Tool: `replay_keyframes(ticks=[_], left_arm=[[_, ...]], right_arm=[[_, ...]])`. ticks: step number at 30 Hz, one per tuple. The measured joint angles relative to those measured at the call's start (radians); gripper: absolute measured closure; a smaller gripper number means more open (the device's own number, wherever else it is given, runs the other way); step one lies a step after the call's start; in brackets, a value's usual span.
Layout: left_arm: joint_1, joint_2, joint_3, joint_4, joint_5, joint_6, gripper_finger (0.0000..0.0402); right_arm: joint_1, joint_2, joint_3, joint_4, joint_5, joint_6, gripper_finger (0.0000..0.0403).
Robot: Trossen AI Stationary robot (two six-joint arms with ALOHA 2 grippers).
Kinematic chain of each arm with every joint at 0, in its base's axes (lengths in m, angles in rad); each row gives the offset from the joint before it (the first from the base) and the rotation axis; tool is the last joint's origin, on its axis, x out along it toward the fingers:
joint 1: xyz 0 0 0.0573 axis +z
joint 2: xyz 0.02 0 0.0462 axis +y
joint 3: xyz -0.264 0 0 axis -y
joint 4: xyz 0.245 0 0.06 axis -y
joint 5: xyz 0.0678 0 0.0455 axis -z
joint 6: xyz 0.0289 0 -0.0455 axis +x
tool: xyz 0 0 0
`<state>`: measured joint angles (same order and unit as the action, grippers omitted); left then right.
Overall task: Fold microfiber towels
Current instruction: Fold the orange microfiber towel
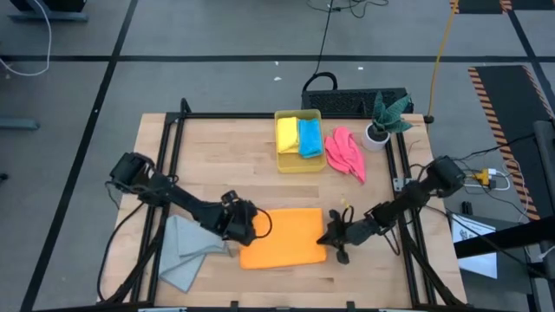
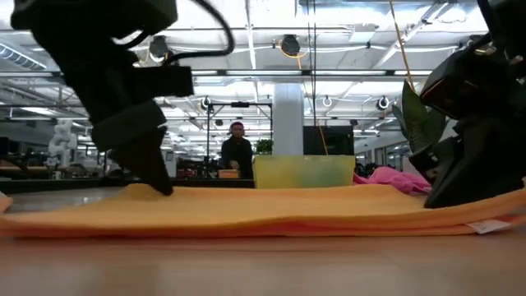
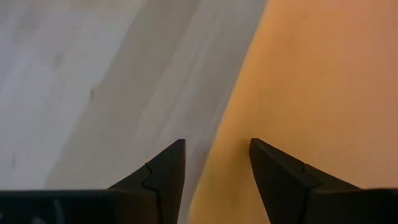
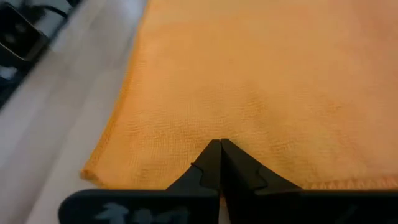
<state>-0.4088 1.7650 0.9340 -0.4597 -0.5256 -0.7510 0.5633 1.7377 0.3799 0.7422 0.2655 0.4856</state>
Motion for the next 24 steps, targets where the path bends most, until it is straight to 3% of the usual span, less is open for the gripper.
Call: replay_keyframes(ticks=[4,8,10,12,15,19,24], left_arm=[[-0.045,0.000,-0.009,-0.014,0.017,-0.129,0.0220],[-0.117,0.001,-0.009,0.162,0.030,-0.138,0.0220],[-0.137,0.001,-0.009,0.286,0.018,-0.093,0.0220],[-0.145,0.001,-0.008,0.399,-0.012,-0.020,0.0220],[-0.130,0.001,-0.008,0.485,-0.037,0.084,0.0220],[-0.062,0.000,-0.008,0.458,-0.034,0.165,0.0220],[0.006,0.000,-0.008,0.347,0.095,0.195,0.0220]], right_arm=[[-0.015,-0.135,-0.037,-0.187,0.030,-0.003,0.0403],[-0.027,-0.333,-0.047,-0.409,0.179,-0.029,0.0403],[-0.031,-0.416,-0.047,-0.400,0.208,-0.068,0.0403],[-0.033,-0.473,-0.043,-0.352,0.172,-0.102,0.0403],[-0.032,-0.479,-0.044,-0.279,0.088,-0.110,0.0403],[-0.019,-0.406,-0.043,-0.249,0.044,-0.049,0.0403],[-0.019,-0.266,-0.044,-0.264,0.044,0.058,0.0403]])
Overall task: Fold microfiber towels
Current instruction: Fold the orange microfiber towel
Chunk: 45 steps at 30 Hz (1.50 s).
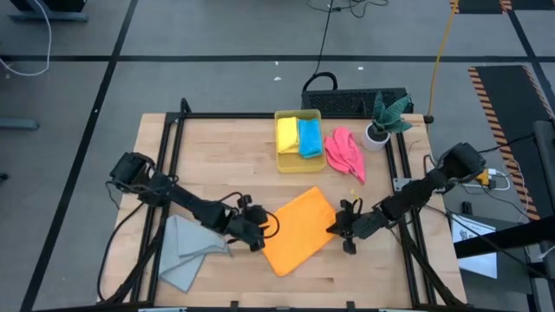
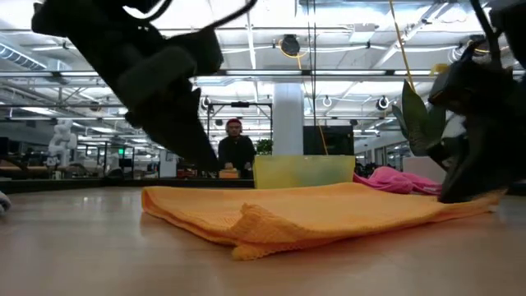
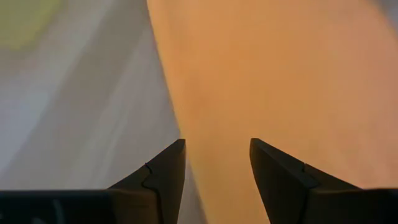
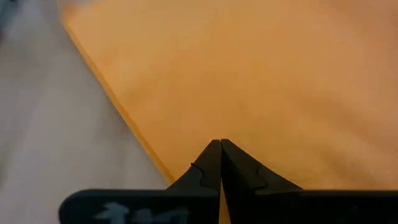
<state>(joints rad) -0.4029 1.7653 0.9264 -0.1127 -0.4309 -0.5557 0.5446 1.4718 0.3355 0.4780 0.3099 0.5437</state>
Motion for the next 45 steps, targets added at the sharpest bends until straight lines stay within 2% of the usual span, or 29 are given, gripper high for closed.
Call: replay_keyframes(ticks=[4,6,10,14,17,20,23,28,32,35,40,45], left_arm=[[-0.020,0.005,0.000,-0.040,0.136,-0.019,0.0220],[-0.053,0.025,0.000,-0.025,0.169,-0.061,0.0220],[-0.134,0.086,0.001,0.070,0.163,-0.103,0.0220],[-0.185,0.124,0.015,0.195,0.139,-0.066,0.0220],[-0.186,0.112,0.061,0.216,0.109,-0.025,0.0220],[-0.172,0.099,0.115,0.212,0.067,0.062,0.0220],[-0.141,0.100,0.157,0.199,0.042,0.168,0.0220],[-0.033,0.100,0.164,0.161,0.001,0.283,0.0220],[0.079,0.114,0.164,0.083,-0.003,0.319,0.0220],[0.151,0.154,0.164,0.026,0.039,0.299,0.0220],[0.159,0.215,0.169,-0.029,0.211,0.204,0.0220],[0.043,0.218,0.168,-0.002,0.163,0.077,0.0220]], right_arm=[[-0.021,0.047,0.004,-0.022,0.006,-0.004,0.0403],[-0.044,0.039,0.005,-0.050,0.003,-0.025,0.0403],[-0.102,-0.033,0.002,-0.136,0.022,-0.127,0.0403],[-0.149,-0.151,-0.003,-0.194,0.111,-0.214,0.0403],[-0.167,-0.231,0.000,-0.177,0.104,-0.218,0.0403],[-0.154,-0.254,-0.001,-0.107,0.045,-0.208,0.0403],[-0.112,-0.203,0.000,0.007,0.005,-0.185,0.0403],[-0.046,0.001,0.010,0.193,-0.001,-0.132,0.0403],[-0.039,0.141,0.021,0.258,0.004,-0.062,0.0403],[-0.043,0.179,0.019,0.245,0.018,-0.039,0.0403],[-0.052,0.130,0.011,0.134,0.035,-0.033,0.0403],[-0.083,-0.007,0.006,-0.084,0.105,-0.042,0.0403]])
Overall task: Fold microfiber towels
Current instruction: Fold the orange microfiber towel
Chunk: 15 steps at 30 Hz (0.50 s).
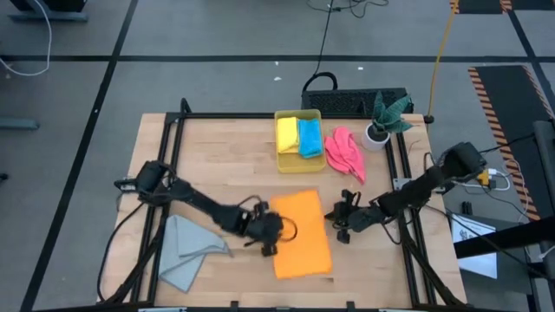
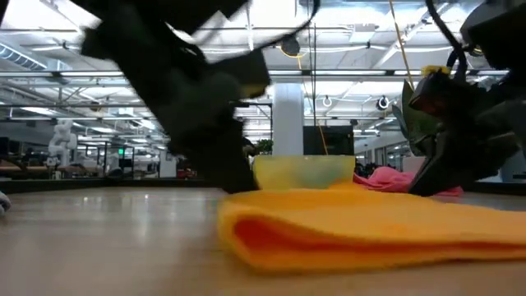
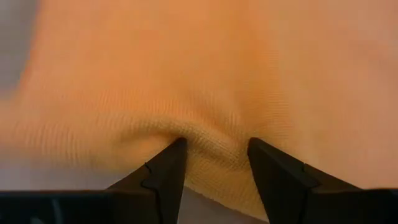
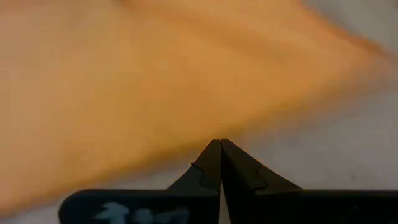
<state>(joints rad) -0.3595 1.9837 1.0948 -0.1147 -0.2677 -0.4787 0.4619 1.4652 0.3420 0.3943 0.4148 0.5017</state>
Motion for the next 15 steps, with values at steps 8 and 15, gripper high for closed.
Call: replay_keyframes(ticks=[8,15], left_arm=[[-0.119,-0.083,-0.004,-0.018,-0.283,0.059,0.0220],[-0.053,-0.075,-0.005,-0.075,-0.328,0.009,0.0220]], right_arm=[[0.051,-0.086,-0.001,0.124,-0.101,-0.090,0.0403],[0.052,0.104,0.048,0.326,-0.103,-0.148,0.0403]])
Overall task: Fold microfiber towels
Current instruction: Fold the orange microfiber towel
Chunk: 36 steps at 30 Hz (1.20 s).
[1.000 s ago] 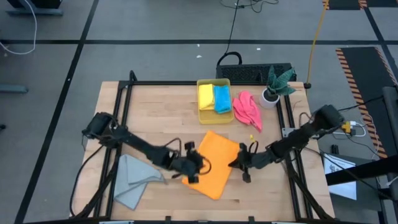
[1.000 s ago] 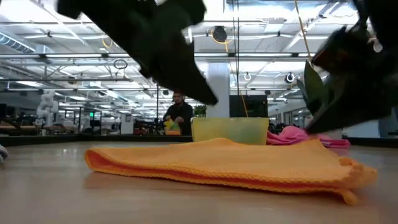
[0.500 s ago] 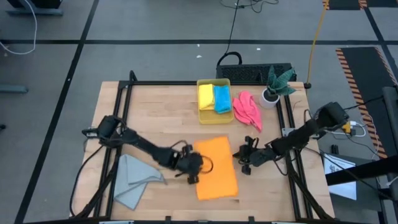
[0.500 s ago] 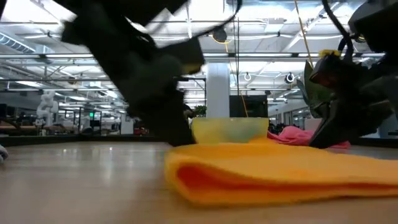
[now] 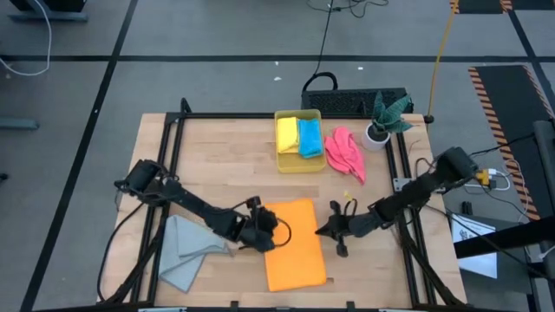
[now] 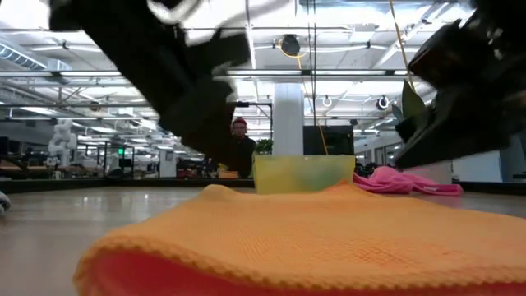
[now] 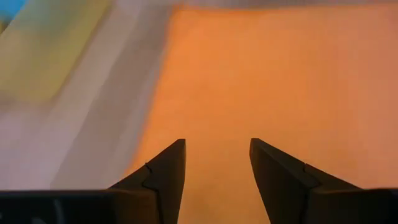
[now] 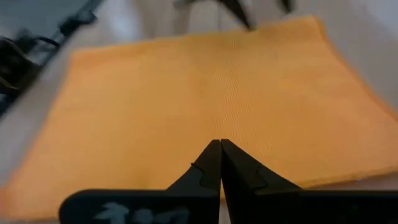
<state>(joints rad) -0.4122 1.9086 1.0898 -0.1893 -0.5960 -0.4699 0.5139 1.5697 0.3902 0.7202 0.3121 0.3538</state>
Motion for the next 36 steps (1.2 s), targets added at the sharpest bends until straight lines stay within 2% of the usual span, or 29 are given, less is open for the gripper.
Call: replay_keyframes(ticks=[4,8,14,18,23,28,32,36], left_arm=[[0.055,0.006,-0.010,-0.141,-0.005,-0.084,0.0220],[0.097,0.004,-0.047,-0.155,-0.013,-0.088,0.0220],[0.126,0.003,-0.052,-0.155,-0.072,-0.023,0.0220],[0.111,-0.015,-0.016,-0.146,-0.081,-0.003,0.0220],[0.110,-0.041,-0.015,-0.169,-0.045,-0.140,0.0220],[0.169,-0.029,-0.028,-0.193,0.089,-0.199,0.0220],[0.200,-0.028,-0.055,-0.195,0.080,-0.240,0.0220],[0.211,-0.036,-0.066,-0.194,0.064,-0.273,0.0220]], right_arm=[[-0.024,0.134,0.060,0.008,-0.003,0.000,0.0403],[-0.027,0.186,0.100,-0.053,-0.027,0.041,0.0403],[0.016,0.108,0.091,-0.103,-0.024,0.055,0.0403],[-0.003,0.031,0.094,-0.081,0.004,0.021,0.0403],[-0.088,-0.009,0.094,-0.120,0.083,0.011,0.0397],[-0.221,-0.008,0.093,-0.247,0.081,0.067,0.0357],[-0.291,-0.007,0.093,-0.290,0.070,0.076,0.0304],[-0.327,-0.008,0.093,-0.244,-0.042,0.074,0.0253]])
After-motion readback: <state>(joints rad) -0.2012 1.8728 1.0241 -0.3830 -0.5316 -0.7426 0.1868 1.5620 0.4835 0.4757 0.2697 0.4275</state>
